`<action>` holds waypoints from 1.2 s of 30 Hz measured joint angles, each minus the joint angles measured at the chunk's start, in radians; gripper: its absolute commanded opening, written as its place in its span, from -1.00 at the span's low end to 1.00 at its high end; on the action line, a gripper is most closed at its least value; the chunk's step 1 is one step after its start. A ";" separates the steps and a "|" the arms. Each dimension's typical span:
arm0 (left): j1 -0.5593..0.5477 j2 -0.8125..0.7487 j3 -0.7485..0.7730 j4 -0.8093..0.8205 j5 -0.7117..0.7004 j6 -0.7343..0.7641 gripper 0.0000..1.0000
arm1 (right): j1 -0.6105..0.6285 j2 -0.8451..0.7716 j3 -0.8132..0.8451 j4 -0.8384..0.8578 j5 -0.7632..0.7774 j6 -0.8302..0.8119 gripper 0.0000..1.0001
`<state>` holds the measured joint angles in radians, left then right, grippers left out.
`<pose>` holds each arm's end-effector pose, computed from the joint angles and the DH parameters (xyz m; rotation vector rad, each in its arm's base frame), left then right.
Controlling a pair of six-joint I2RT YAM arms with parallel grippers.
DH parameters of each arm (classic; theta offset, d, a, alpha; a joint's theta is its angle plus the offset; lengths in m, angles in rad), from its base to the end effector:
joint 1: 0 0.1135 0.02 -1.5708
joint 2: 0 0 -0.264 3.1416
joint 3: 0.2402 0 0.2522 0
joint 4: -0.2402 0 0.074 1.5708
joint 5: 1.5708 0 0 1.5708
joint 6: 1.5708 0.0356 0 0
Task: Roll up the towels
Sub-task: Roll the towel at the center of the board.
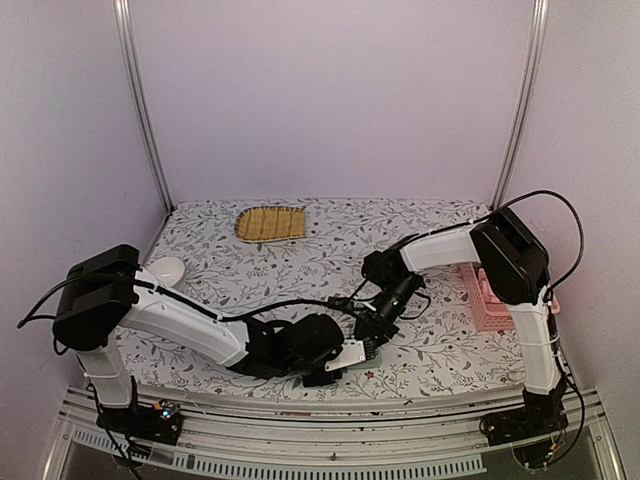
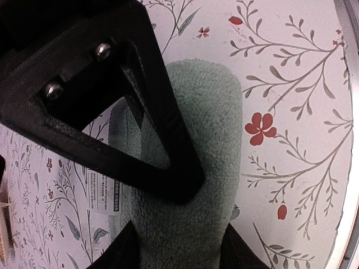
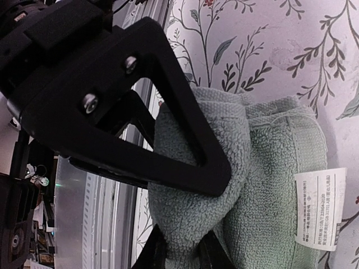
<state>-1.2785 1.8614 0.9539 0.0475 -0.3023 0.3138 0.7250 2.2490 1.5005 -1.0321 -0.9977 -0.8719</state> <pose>0.1151 -0.3457 0.1285 1.6052 1.7591 -0.0885 0.2695 0.2787 0.1051 1.7911 -1.9571 -1.4595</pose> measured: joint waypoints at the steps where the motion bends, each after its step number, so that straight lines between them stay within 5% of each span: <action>1: 0.000 0.000 0.002 -0.003 0.000 0.000 -0.27 | 0.000 0.000 0.000 -0.001 0.000 0.000 -0.64; 13: -0.002 0.009 0.037 -0.058 0.049 -0.043 -0.57 | -0.006 -0.040 0.000 -0.017 0.049 0.008 -0.11; 22: 0.022 0.032 0.092 -0.124 0.166 -0.130 -0.57 | -0.120 -0.307 0.104 -0.048 0.175 0.069 -0.06; 36: 0.227 0.125 0.228 -0.238 0.660 -0.331 -0.59 | -0.136 -0.738 0.189 0.035 0.291 0.198 0.01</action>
<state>-1.0519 1.9862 1.1820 -0.1905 0.3580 -0.0174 0.5888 1.5108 1.6894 -0.9966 -0.7071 -0.6743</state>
